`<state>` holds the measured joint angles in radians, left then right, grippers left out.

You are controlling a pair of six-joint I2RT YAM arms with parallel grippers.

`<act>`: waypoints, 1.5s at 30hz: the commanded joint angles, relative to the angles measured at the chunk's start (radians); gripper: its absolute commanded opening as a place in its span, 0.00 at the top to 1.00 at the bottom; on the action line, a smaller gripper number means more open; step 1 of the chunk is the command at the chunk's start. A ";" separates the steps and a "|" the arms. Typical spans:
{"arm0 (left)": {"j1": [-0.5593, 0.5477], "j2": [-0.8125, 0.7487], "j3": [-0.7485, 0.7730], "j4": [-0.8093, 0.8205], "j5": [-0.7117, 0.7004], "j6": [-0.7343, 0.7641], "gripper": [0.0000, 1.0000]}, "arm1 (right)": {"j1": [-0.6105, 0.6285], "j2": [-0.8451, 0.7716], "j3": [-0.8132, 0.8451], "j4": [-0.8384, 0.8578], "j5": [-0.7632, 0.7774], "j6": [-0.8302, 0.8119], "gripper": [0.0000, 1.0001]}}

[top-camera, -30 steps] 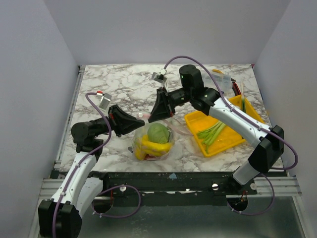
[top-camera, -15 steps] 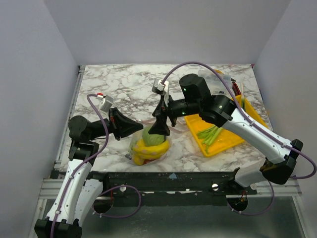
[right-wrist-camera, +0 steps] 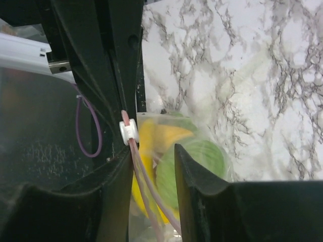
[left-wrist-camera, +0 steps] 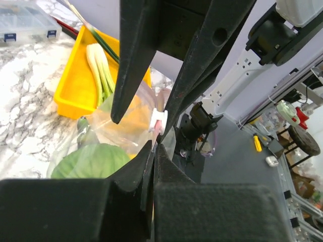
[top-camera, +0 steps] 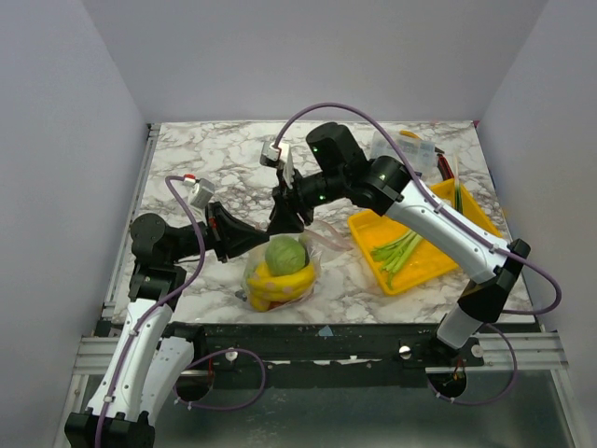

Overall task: Place the food in the zip-top bag and seal the zipper
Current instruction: Zip the zipper food storage bag at the center of the board.

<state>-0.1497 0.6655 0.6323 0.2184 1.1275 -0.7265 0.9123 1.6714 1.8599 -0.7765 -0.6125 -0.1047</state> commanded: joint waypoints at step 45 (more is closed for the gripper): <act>0.002 -0.057 0.048 -0.040 -0.067 0.040 1.00 | 0.001 0.000 -0.010 0.163 -0.155 0.205 0.64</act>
<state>-0.1497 0.6216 0.6498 0.1684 1.0668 -0.6991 0.9146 1.6543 1.8297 -0.6388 -0.7319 0.0971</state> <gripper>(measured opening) 0.008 0.389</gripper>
